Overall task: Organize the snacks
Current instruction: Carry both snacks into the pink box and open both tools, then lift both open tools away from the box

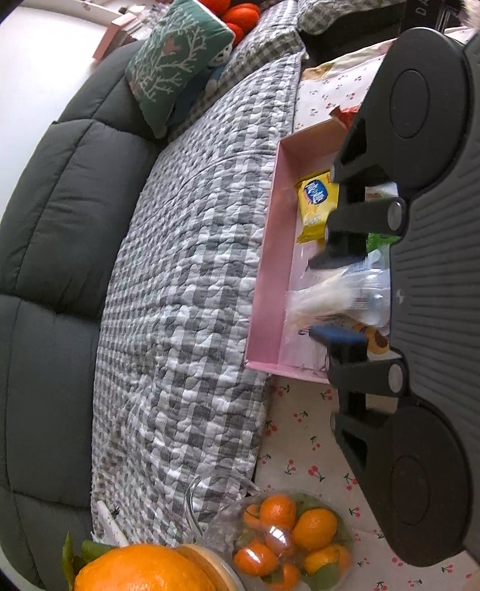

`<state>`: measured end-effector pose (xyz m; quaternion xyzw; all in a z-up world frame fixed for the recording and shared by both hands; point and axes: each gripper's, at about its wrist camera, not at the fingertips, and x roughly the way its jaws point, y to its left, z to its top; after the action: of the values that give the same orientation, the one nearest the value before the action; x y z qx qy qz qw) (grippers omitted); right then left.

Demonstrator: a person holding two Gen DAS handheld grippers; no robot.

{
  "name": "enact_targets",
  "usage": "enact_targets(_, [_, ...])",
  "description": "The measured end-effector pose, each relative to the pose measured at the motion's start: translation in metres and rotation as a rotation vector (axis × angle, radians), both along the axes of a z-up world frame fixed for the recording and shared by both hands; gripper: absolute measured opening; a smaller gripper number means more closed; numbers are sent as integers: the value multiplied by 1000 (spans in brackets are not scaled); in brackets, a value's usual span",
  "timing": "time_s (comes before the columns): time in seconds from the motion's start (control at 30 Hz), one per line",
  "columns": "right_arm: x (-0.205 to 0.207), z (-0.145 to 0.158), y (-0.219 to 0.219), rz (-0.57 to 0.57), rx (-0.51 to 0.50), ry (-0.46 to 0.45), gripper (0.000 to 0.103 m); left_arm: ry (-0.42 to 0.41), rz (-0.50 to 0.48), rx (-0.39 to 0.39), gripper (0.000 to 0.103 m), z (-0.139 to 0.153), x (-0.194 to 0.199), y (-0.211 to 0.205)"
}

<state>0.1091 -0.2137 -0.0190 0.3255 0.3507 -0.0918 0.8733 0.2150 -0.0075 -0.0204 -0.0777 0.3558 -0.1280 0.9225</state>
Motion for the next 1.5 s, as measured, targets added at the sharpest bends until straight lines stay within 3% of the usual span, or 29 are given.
enact_targets(0.33, [-2,5,4,26,5,15,36,-8,-33,61,63,6,-15,-2])
enact_targets(0.37, [-3,6,5,31,0,18,38,-7,-35,64,66,7,-18,-2])
enact_targets(0.43, [-6,9,8,37,-6,17,52,-5,-43,72,69,9,-24,-1])
enact_targets(0.57, [-14,16,11,41,-12,17,58,8,-47,79,78,11,-38,2])
enact_targets(0.63, [-19,20,14,45,-19,21,68,10,-49,87,81,13,-47,4])
enact_targets(0.8, [-30,26,25,77,-78,52,71,29,-40,123,91,14,-65,7])
enact_targets(0.97, [-44,29,35,102,-149,85,76,48,-27,148,97,16,-82,13])
enact_targets(1.1, [-52,28,39,116,-149,111,79,66,-13,154,102,16,-98,18])
enact_targets(1.5, [-75,24,53,183,-276,178,81,134,-33,178,102,-2,-150,24])
